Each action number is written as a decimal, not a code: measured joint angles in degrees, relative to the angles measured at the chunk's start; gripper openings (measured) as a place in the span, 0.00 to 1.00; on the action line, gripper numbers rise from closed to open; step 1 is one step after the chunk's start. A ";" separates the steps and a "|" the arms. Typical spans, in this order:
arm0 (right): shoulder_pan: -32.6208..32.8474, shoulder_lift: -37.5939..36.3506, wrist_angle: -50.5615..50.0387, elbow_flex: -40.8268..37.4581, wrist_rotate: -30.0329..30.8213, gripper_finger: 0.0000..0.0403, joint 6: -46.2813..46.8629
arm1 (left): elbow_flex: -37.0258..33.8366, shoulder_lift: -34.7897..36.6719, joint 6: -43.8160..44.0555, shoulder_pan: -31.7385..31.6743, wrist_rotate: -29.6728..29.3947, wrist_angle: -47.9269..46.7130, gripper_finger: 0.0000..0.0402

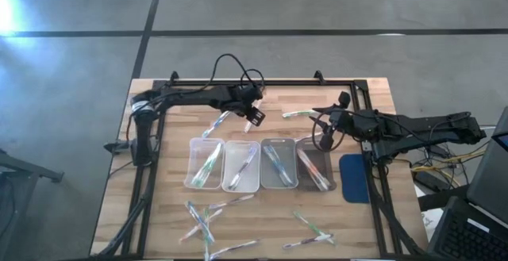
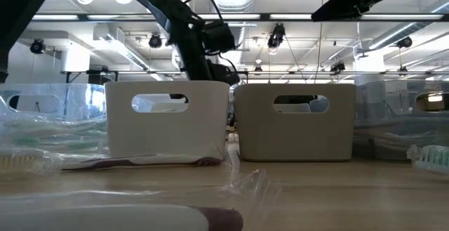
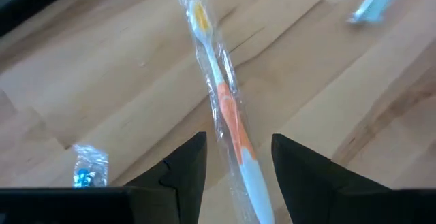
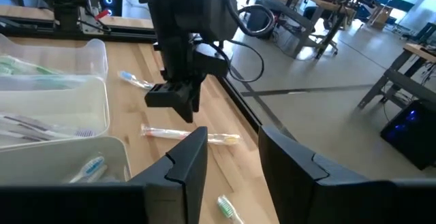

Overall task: Pick & Place Toothbrushes
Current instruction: Put the orange toothbrush into the black bin

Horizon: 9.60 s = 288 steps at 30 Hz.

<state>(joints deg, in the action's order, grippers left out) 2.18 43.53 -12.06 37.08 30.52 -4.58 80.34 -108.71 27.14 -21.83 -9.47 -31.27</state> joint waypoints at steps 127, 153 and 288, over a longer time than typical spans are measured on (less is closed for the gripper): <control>-13.97 0.28 -10.88 1.68 -46.27 0.42 25.61 | -0.02 3.63 -129.73 30.20 -22.19 42.96 0.00; -13.95 11.79 0.48 1.68 -54.91 0.50 27.30 | -0.04 3.00 -135.34 29.70 -20.16 44.70 0.00; 11.84 37.27 -48.42 24.02 -21.57 0.05 80.72 | -44.30 51.91 -11.50 17.20 -18.64 30.84 0.27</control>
<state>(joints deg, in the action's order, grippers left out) 14.02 80.79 -60.49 61.10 8.95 76.14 36.03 -56.80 15.64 -4.62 -28.12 -0.43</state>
